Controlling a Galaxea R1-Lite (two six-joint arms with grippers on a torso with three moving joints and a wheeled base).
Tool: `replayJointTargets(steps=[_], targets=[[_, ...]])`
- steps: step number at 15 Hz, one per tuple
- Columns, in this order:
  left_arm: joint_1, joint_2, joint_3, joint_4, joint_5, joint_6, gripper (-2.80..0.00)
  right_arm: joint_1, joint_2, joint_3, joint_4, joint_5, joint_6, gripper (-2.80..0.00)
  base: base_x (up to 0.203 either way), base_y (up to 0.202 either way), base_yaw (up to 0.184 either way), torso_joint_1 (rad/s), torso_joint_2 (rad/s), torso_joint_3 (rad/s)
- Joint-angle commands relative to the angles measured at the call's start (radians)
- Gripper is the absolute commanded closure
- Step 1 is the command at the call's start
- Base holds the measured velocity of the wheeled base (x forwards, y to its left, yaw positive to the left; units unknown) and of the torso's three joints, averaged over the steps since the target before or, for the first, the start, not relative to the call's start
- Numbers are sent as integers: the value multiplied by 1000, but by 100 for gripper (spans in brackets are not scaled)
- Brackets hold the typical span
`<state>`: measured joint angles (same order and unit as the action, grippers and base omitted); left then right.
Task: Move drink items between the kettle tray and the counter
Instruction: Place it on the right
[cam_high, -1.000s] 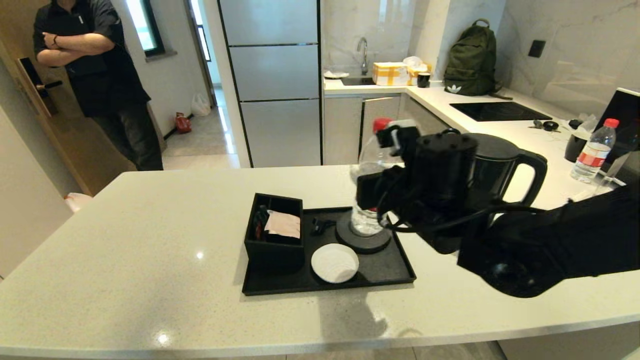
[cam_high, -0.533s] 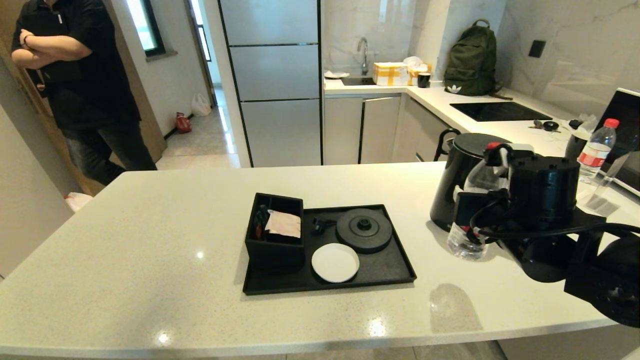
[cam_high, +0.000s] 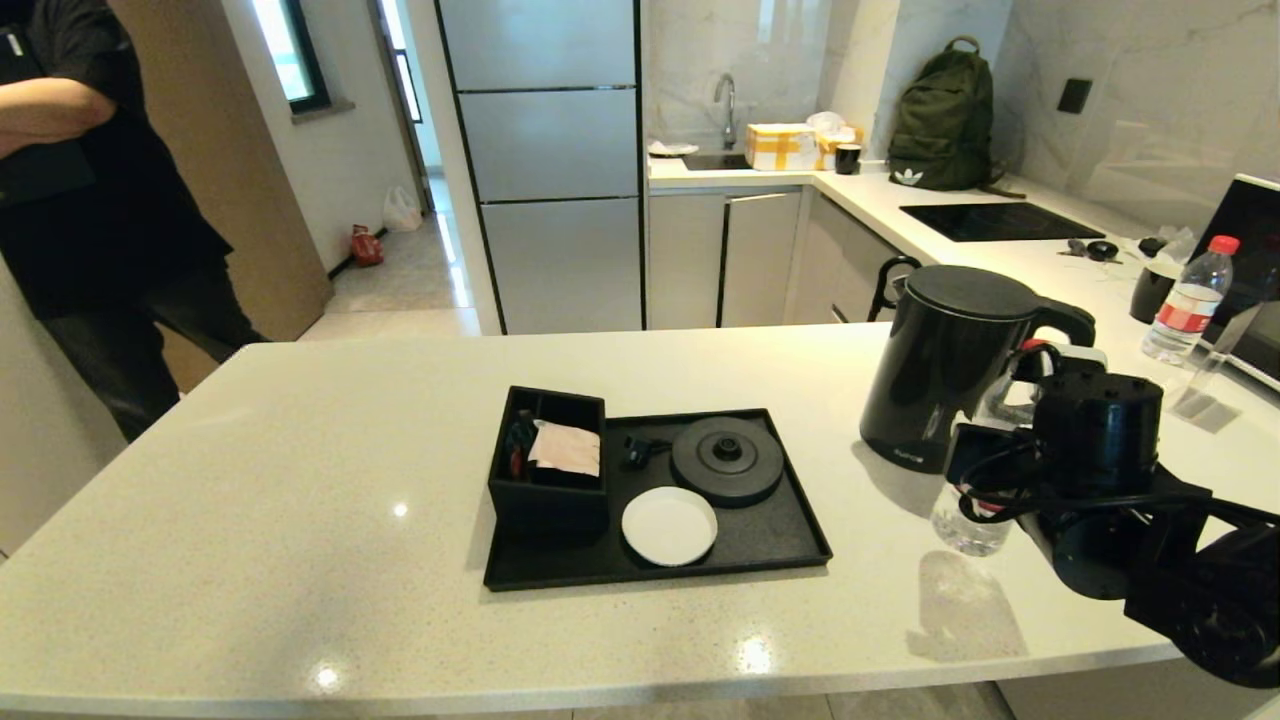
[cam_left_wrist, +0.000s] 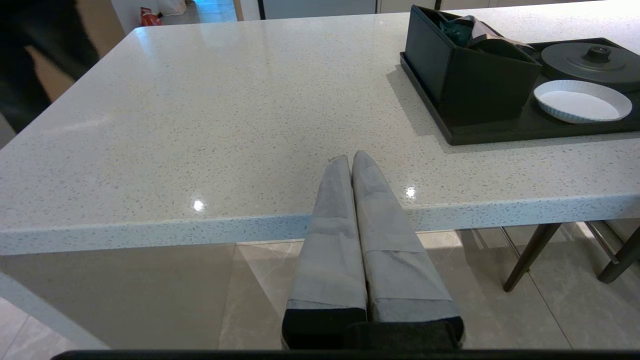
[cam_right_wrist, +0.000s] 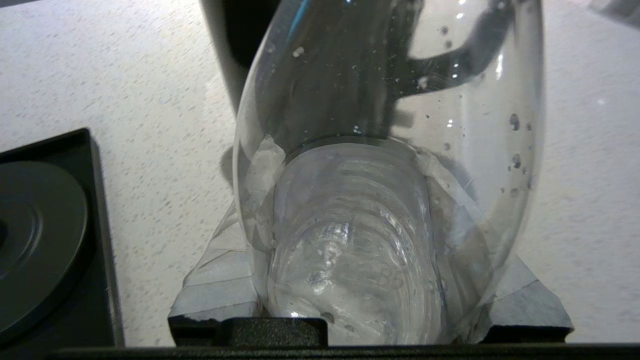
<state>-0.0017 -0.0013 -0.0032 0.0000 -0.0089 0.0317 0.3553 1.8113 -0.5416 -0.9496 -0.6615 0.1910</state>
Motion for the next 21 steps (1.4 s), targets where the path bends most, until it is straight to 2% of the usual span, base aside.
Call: replayJointTargets(steps=[1, 3, 10, 11, 18, 21], targets=[[0, 1, 0, 0, 0, -1, 0, -4, 87, 50, -96, -3, 5, 0, 0, 0, 0, 0, 0, 0], [0, 1, 0, 0, 0, 1, 0, -3, 115, 101, -183, -1, 5, 0, 0, 0, 0, 0, 0, 0], [0, 1, 0, 0, 0, -1, 0, 16, 126, 176, -286, -9, -11, 0, 0, 0, 0, 0, 0, 0], [0, 1, 0, 0, 0, -1, 0, 16, 126, 177, -287, -9, -12, -280, 0, 0, 0, 0, 0, 0], [0, 1, 0, 0, 0, -1, 0, 32, 126, 178, -301, -6, -25, -280, 0, 0, 0, 0, 0, 0], [0, 1, 0, 0, 0, 1, 0, 69, 93, 212, -302, -5, -33, -280, 0, 0, 0, 0, 0, 0]])
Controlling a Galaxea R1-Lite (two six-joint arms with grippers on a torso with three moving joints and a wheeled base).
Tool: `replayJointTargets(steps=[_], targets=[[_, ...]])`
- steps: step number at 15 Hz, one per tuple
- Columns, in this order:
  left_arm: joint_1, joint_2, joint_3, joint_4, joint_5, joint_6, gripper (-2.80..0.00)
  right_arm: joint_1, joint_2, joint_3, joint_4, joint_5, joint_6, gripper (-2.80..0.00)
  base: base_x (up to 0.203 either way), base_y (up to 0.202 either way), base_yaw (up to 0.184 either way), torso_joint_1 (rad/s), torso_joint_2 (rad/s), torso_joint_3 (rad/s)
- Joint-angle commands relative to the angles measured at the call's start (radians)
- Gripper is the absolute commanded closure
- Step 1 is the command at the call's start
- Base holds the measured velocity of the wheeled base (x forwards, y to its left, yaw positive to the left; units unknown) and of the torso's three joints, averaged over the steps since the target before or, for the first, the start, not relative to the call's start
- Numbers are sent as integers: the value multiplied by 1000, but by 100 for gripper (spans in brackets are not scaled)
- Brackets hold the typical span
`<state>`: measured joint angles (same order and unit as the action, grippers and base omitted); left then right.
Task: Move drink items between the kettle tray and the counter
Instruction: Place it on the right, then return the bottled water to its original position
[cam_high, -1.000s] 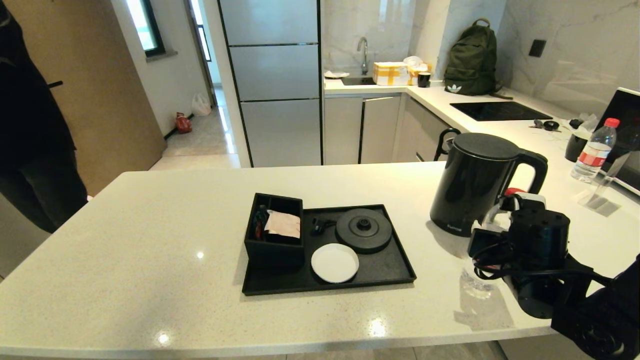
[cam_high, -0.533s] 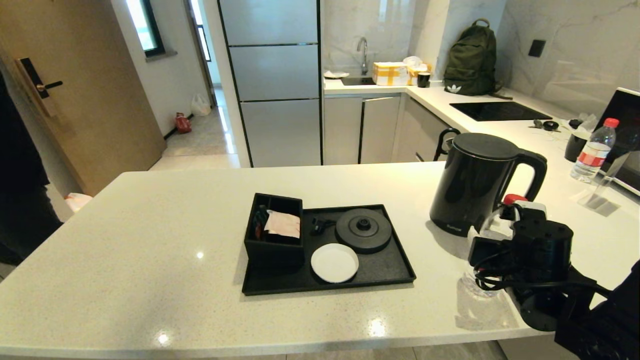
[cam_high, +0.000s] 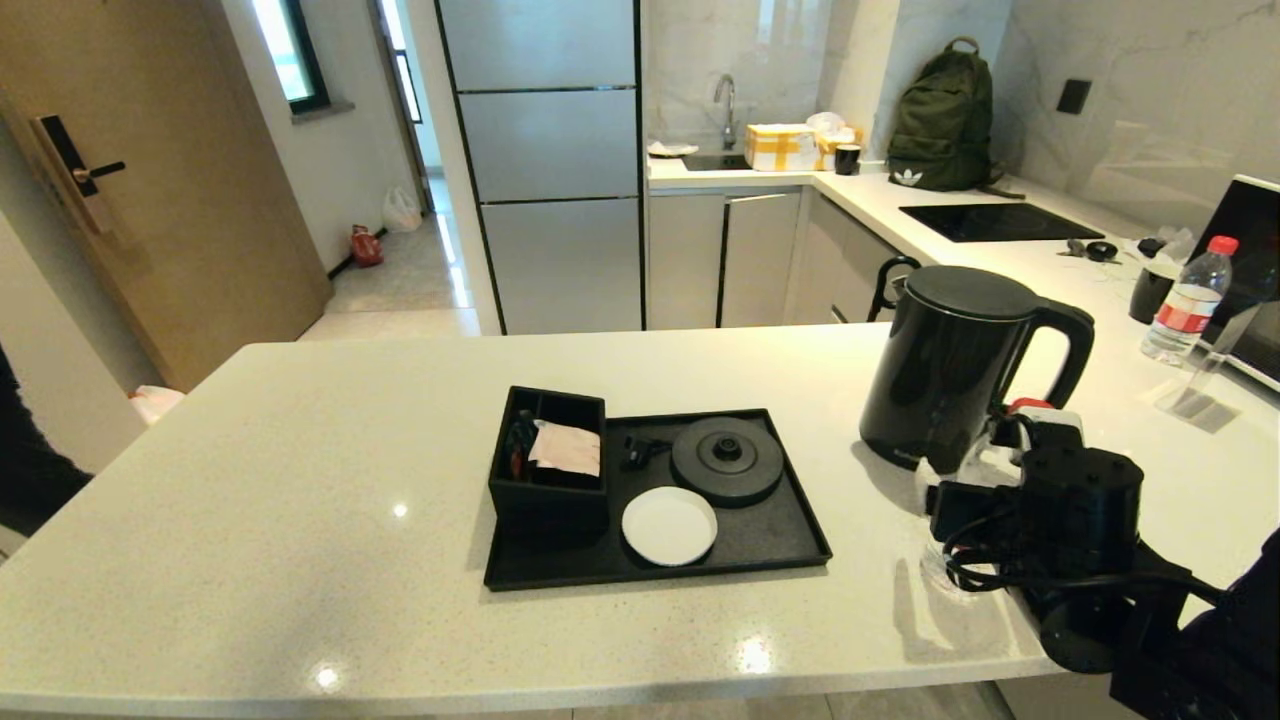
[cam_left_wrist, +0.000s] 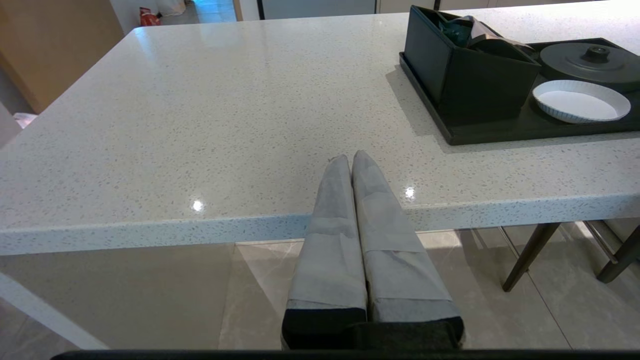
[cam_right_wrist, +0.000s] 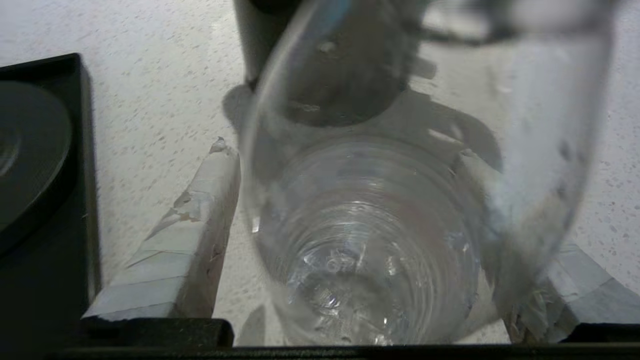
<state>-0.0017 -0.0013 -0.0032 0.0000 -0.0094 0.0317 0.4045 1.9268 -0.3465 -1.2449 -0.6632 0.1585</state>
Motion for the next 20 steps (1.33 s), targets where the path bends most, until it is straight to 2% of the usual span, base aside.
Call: replayJointTargets(steps=[1, 8, 12, 15, 18, 20], targets=[[0, 1, 0, 0, 0, 0, 0, 41, -45, 38, -5, -4, -3, -280, 0, 0, 0, 0, 0, 0], [0, 1, 0, 0, 0, -1, 0, 65, -106, 138, -11, -3, -5, -280, 0, 0, 0, 0, 0, 0], [0, 1, 0, 0, 0, -1, 0, 86, -261, 261, -3, -1, -7, -280, 0, 0, 0, 0, 0, 0], [0, 1, 0, 0, 0, -1, 0, 95, -278, 280, 4, -1, -14, -280, 0, 0, 0, 0, 0, 0], [0, 1, 0, 0, 0, 1, 0, 116, -486, 317, 68, 0, -57, -280, 0, 0, 0, 0, 0, 0], [0, 1, 0, 0, 0, -1, 0, 126, -648, 312, 185, 3, -82, -280, 0, 0, 0, 0, 0, 0]])
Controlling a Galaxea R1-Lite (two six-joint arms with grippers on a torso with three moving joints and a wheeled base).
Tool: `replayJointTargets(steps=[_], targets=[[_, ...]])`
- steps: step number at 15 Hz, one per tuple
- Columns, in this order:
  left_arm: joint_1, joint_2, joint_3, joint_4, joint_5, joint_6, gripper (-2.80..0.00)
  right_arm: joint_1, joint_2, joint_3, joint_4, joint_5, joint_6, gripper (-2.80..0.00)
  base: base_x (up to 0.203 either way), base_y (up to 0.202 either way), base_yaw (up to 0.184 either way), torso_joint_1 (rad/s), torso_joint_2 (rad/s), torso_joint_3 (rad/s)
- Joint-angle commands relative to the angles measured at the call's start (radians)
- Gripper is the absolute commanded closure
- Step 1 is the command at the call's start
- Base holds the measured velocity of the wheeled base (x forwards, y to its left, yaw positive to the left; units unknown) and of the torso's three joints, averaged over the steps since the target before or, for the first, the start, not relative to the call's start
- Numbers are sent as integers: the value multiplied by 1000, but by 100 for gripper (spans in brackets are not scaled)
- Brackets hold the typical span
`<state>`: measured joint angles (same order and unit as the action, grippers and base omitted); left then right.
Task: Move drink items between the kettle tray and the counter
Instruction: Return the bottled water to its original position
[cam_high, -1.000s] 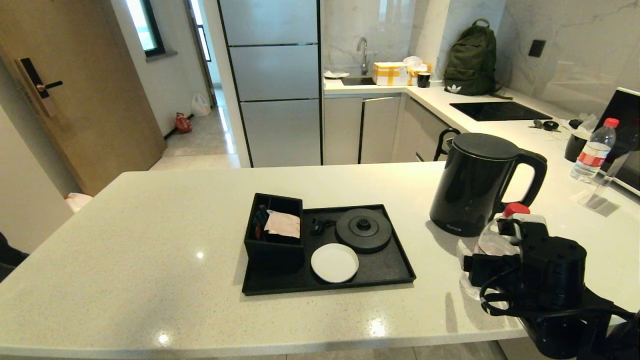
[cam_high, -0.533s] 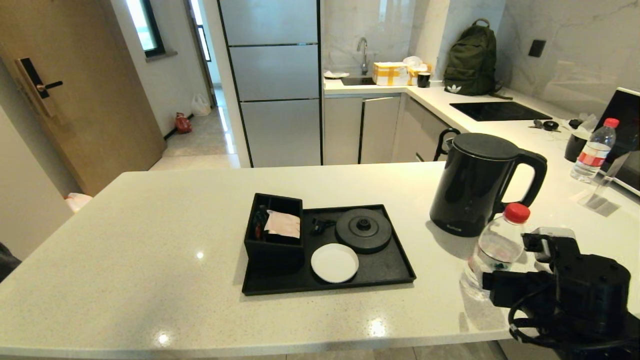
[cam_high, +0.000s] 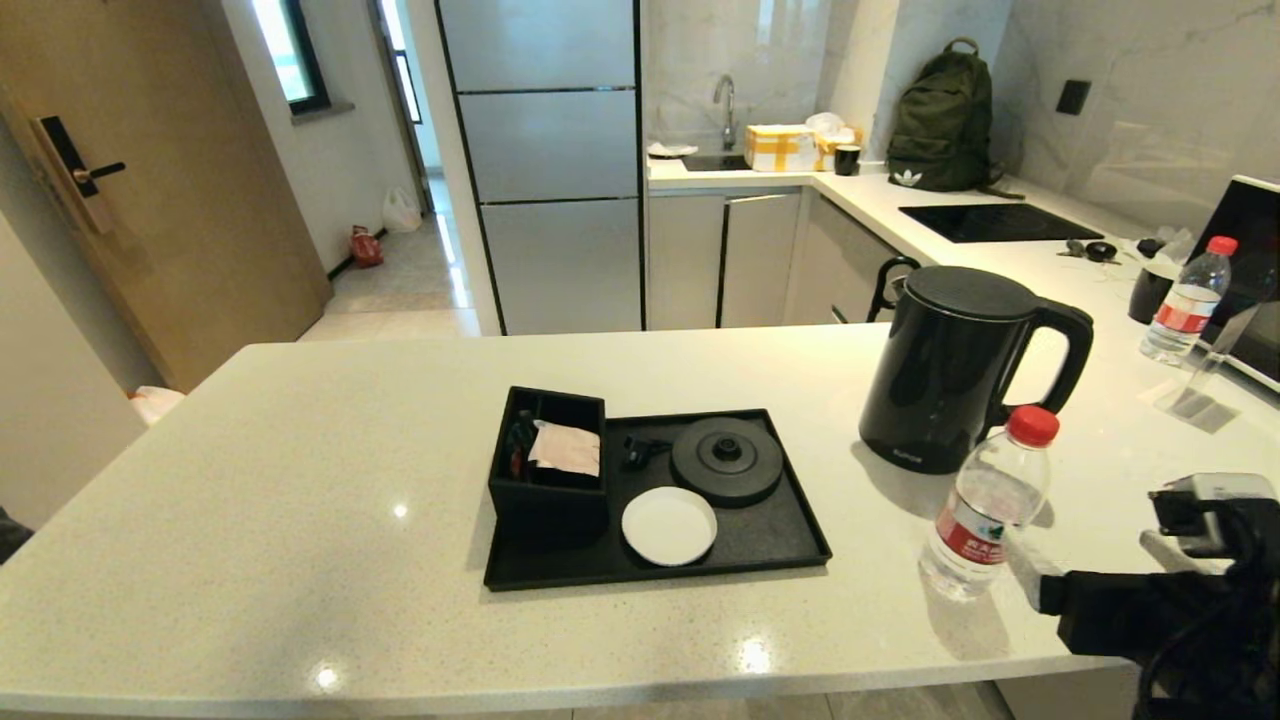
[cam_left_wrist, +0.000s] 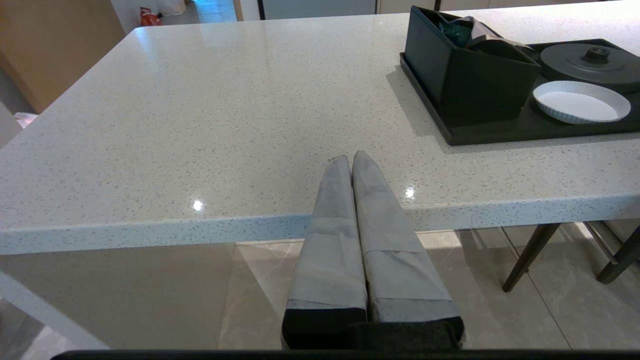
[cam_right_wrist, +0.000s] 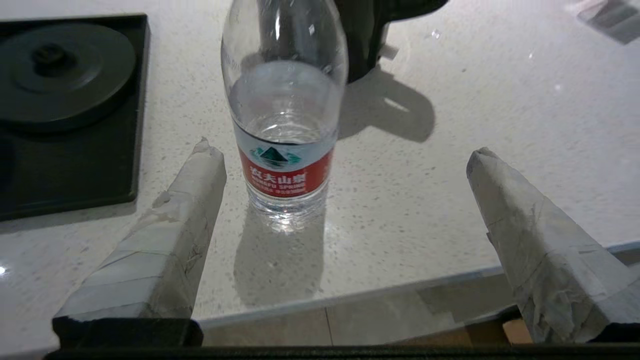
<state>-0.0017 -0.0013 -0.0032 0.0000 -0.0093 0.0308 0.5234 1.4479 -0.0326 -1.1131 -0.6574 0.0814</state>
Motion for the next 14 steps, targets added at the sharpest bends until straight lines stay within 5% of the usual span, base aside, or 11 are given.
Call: replayJointTargets(steps=[1, 6, 8, 12, 14], targets=[[0, 1, 0, 0, 0, 1, 0, 10, -245, -19, 130, -2, -13, -280, 0, 0, 0, 0, 0, 0], [0, 1, 0, 0, 0, 0, 0, 8, -603, -204, 711, -19, -27, -280, 0, 0, 0, 0, 0, 0], [0, 1, 0, 0, 0, 0, 0, -71, -682, -333, 920, -70, -25, -280, 0, 0, 0, 0, 0, 0], [0, 1, 0, 0, 0, 1, 0, -319, -777, -412, 971, -191, -56, -280, 0, 0, 0, 0, 0, 0], [0, 1, 0, 0, 0, 0, 0, -381, -847, -445, 1029, -231, -98, -280, 0, 0, 0, 0, 0, 0]])
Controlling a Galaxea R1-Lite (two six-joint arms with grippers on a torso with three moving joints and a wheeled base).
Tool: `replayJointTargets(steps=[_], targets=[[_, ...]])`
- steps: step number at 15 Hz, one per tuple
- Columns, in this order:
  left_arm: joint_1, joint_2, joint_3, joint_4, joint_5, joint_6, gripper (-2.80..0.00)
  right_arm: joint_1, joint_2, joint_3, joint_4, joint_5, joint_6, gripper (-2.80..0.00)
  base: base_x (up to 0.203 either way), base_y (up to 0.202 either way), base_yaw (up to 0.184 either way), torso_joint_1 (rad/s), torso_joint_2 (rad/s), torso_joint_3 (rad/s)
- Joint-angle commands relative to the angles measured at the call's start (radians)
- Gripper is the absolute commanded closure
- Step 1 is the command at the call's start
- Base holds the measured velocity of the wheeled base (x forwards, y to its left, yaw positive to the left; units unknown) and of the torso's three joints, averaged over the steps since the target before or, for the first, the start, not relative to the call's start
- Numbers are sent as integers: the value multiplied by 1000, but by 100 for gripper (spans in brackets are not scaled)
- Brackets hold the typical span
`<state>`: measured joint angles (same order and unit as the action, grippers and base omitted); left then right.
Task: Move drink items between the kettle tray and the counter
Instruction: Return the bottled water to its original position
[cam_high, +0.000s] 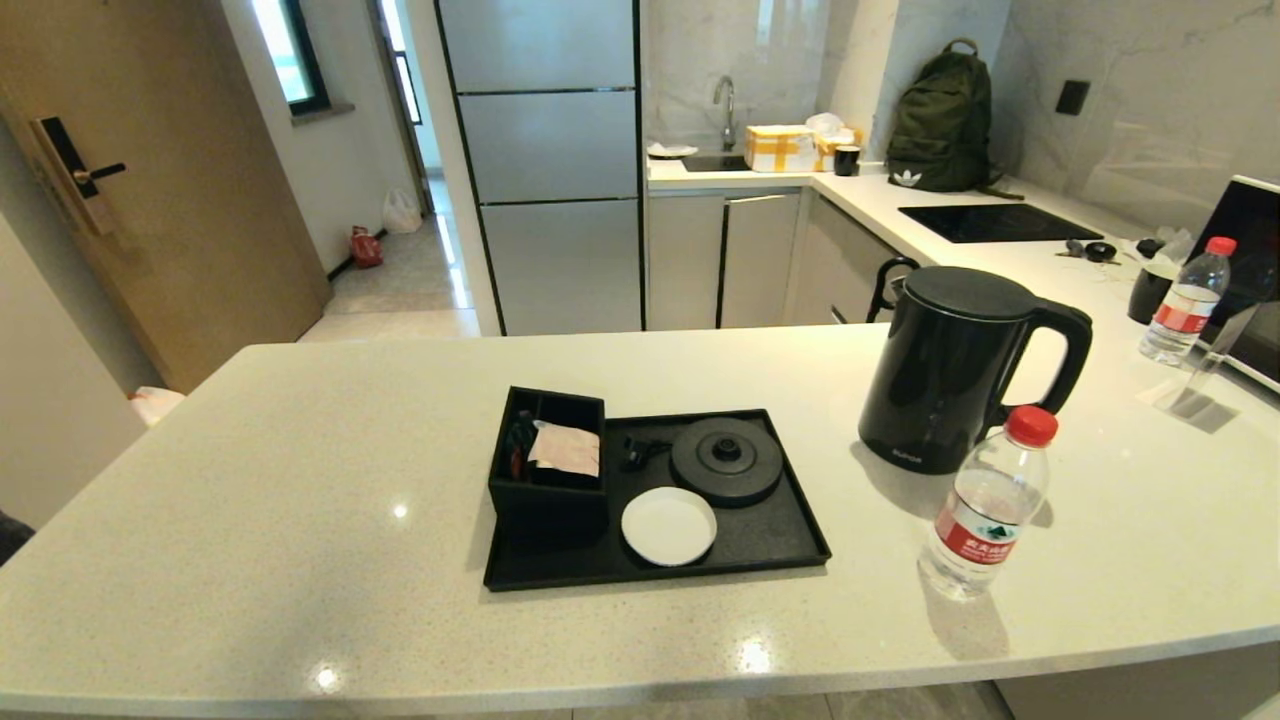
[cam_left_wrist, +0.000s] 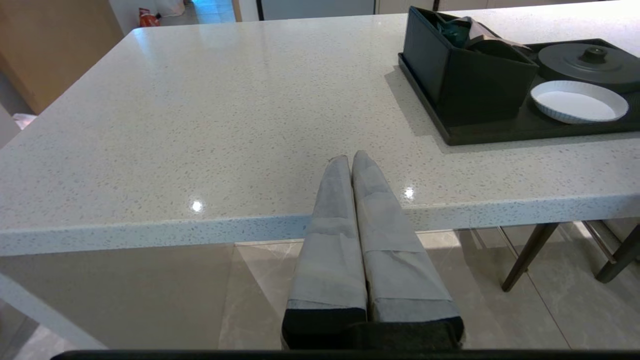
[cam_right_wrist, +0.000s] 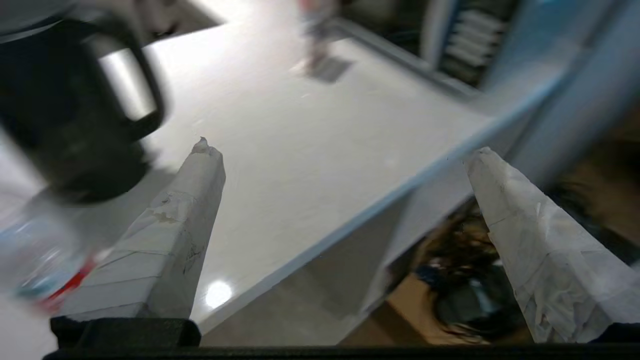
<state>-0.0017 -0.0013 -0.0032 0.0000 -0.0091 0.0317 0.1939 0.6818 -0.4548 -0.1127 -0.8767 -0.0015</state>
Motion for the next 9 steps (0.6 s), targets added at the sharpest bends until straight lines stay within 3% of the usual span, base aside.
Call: replayJointTargets(steps=[1, 2, 5, 7, 9], targets=[[0, 1, 0, 0, 0, -1, 0, -74, -152, -50, 103, -13, -42, -280, 0, 0, 0, 0, 0, 0], [0, 1, 0, 0, 0, -1, 0, -97, -216, -102, 214, -13, -66, 0, 0, 0, 0, 0, 0, 0], [0, 1, 0, 0, 0, -1, 0, -148, -347, -265, 443, 18, -105, 0, 0, 0, 0, 0, 0, 0], [0, 1, 0, 0, 0, -1, 0, -223, -429, -303, 583, 31, -111, 0, 0, 0, 0, 0, 0, 0], [0, 1, 0, 0, 0, -1, 0, -228, -464, -313, 639, 32, -91, 0, 0, 0, 0, 0, 0, 0]])
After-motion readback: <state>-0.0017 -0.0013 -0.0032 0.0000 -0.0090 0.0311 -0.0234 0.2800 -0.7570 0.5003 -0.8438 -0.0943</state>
